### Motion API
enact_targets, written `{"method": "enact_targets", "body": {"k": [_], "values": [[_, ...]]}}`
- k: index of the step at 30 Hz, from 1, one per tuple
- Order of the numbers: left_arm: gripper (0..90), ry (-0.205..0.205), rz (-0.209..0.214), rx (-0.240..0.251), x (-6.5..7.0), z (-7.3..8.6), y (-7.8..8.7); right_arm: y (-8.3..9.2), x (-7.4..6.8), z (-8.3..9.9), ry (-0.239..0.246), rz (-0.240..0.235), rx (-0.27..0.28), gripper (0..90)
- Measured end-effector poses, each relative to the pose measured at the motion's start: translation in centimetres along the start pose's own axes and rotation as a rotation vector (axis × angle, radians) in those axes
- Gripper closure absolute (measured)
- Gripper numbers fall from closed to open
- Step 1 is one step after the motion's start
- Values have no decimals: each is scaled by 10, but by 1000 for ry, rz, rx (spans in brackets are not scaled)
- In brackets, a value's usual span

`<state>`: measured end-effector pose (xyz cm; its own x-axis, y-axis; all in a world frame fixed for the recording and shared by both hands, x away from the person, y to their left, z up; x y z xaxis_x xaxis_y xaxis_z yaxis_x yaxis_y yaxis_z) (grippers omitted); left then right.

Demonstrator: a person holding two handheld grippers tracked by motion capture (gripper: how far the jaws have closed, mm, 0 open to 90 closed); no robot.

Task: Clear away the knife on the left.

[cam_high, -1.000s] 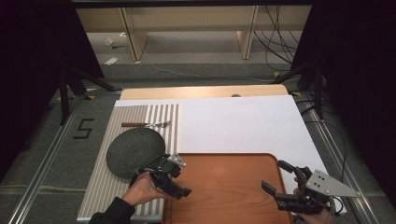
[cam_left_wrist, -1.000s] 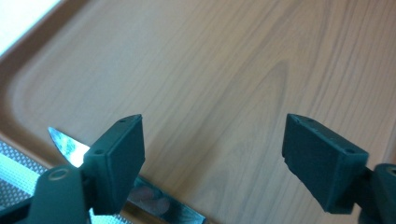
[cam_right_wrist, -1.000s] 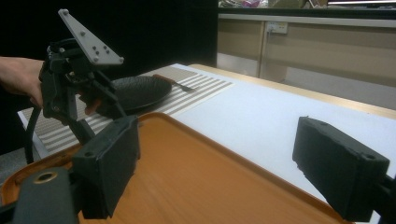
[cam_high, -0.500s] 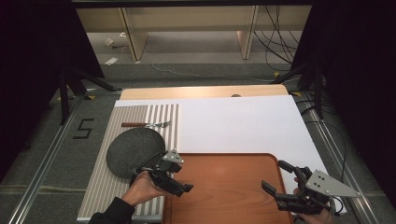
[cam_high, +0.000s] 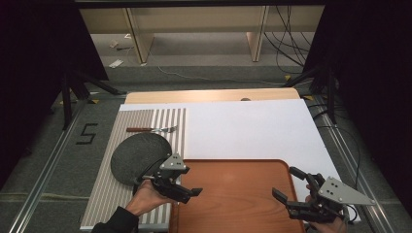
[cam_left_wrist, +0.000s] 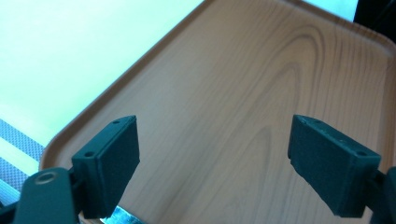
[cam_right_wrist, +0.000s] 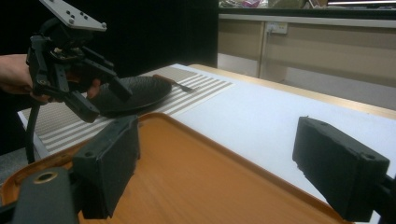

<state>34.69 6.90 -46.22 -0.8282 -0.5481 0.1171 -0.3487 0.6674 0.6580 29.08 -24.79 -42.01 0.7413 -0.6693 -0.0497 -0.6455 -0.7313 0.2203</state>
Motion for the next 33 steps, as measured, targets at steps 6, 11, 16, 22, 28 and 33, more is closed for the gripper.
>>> {"method": "enact_targets", "body": {"k": [6,11,16,22,28,33], "values": [[164,16,-1,108,0,-3,11,0,0,0,0,0,0,159],[166,7,-17,179,0,-4,17,0,0,0,0,1,-1,159],[166,13,-23,212,0,2,20,0,0,0,-2,0,0,159],[167,9,-43,243,3,8,22,0,-1,-1,-2,-2,7,159],[168,40,-58,313,2,8,29,1,0,-1,-4,-1,7,159],[168,50,-59,320,0,7,30,0,0,-1,-4,-2,8,159]]}}
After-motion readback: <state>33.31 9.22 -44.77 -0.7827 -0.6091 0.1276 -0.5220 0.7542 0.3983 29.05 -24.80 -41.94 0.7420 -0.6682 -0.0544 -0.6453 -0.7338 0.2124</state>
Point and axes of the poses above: each handheld gripper's, and its own axes: y roughly backward along the jaws, z roughly out of its underside, x roughly to its right, the point moved 6 cm from there along -y, roughly forward along the jaws, and after that the axes turned 3 degrees about -z, right-handed, at the moved point
